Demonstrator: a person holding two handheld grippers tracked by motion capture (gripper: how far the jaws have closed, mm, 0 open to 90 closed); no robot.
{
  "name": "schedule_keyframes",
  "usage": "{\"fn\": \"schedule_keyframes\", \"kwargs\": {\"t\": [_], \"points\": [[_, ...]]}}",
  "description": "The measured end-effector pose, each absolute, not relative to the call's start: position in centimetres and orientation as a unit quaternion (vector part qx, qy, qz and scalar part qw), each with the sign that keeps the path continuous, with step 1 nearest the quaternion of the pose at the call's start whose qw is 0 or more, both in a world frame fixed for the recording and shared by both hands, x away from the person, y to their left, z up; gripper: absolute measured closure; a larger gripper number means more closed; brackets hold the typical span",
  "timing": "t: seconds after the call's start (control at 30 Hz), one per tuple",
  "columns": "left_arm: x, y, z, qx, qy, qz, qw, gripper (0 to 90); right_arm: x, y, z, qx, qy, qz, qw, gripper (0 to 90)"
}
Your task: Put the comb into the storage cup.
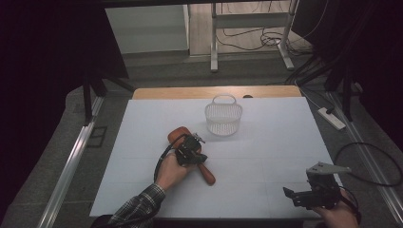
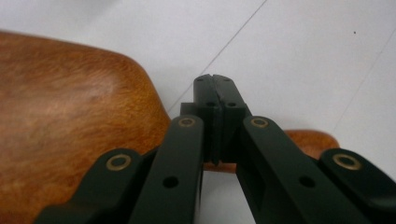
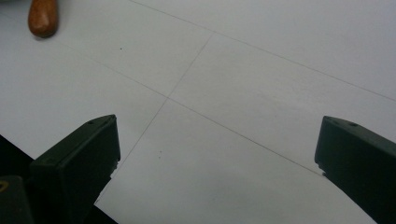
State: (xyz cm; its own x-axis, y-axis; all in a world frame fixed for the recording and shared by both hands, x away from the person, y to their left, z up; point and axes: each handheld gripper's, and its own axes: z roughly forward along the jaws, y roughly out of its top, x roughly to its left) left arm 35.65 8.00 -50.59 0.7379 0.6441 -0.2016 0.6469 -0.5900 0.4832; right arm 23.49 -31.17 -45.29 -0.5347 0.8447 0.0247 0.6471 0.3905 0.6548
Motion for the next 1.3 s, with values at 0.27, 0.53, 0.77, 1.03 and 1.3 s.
{"fn": "schedule_keyframes", "kwargs": {"t": [0.27,0.53,0.77,1.03,1.3], "points": [[35.1,8.4,-50.5,0.896,0.361,0.001,0.261,89.1,23.5,-31.1,-45.3,0.454,0.820,0.310,0.159,0.4],[34.5,8.9,-50.6,0.898,0.362,0.000,0.249,89.1,23.5,-31.0,-45.3,0.450,0.823,0.308,0.158,0.6],[34.2,9.7,-50.7,0.894,0.373,-0.002,0.249,89.1,23.5,-31.0,-45.3,0.448,0.824,0.308,0.158,0.7],[33.8,10.7,-50.7,0.891,0.382,-0.011,0.244,89.1,23.5,-31.0,-45.3,0.447,0.825,0.308,0.157,0.8],[33.4,12.0,-50.7,0.888,0.391,-0.017,0.240,89.1,23.5,-30.9,-45.3,0.447,0.825,0.307,0.156,0.9]]}}
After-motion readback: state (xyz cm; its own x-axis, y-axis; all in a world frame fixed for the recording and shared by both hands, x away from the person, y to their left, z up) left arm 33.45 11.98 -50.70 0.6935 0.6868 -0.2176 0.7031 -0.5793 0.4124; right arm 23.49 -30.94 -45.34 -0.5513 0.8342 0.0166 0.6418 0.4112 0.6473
